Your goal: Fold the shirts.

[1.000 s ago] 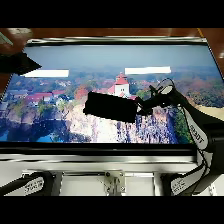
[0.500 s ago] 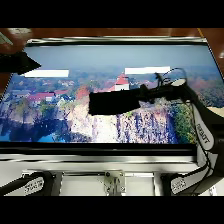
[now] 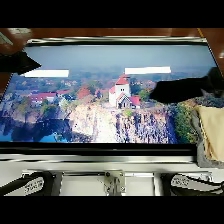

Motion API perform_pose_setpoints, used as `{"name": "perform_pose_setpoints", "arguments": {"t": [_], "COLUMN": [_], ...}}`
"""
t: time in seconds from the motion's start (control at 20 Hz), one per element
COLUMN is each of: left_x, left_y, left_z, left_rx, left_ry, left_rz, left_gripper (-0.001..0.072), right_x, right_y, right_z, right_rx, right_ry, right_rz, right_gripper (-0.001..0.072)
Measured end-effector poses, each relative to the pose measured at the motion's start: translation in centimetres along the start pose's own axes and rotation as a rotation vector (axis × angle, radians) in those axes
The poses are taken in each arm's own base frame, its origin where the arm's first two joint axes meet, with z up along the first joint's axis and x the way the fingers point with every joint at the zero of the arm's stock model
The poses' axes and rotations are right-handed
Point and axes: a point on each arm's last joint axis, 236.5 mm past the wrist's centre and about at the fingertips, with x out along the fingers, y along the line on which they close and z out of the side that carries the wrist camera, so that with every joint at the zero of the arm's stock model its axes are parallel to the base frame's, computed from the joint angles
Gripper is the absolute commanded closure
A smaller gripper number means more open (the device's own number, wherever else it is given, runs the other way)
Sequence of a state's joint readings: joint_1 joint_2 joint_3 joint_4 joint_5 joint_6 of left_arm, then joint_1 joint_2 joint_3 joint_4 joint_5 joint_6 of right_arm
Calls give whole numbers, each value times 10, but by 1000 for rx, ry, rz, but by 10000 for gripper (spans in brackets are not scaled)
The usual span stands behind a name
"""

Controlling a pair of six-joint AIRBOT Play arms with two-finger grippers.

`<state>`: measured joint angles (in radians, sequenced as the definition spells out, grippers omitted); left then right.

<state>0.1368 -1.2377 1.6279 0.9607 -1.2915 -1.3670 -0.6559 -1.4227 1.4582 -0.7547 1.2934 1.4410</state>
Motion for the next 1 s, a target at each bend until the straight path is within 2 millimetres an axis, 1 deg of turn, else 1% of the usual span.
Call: {"name": "perform_pose_setpoints", "arguments": {"t": [0.1,0.2,0.35,0.5,0.6,0.8,0.9,1.0], "left_x": [0,0,0,0,1,3,4,4], "left_y": [0,0,0,-1,-3,-9,-11,-12], "left_z": [0,0,0,0,-1,-2,-3,-3], "left_rx": [0,0,-5,-9,-7,-1,2,4], "left_ry": [0,0,0,1,4,10,12,14], "left_rz": [0,0,0,-1,-5,-15,-18,-20], "left_gripper": [666,666,666,666,666,666,666,666], "right_x": [-39,-72,-109,-139,-151,-164,-169,-177], "right_y": [-27,-52,-82,-106,-117,-135,-144,-154], "right_z": [17,29,39,49,53,58,53,43], "right_rx": [55,104,162,205,221,221,215,213], "right_ry": [-85,-161,-248,-334,-373,-418,-410,-390], "right_rz": [-45,-85,-135,-175,-196,-261,-312,-381], "right_gripper": [653,653,653,653,653,653,653,653]}}
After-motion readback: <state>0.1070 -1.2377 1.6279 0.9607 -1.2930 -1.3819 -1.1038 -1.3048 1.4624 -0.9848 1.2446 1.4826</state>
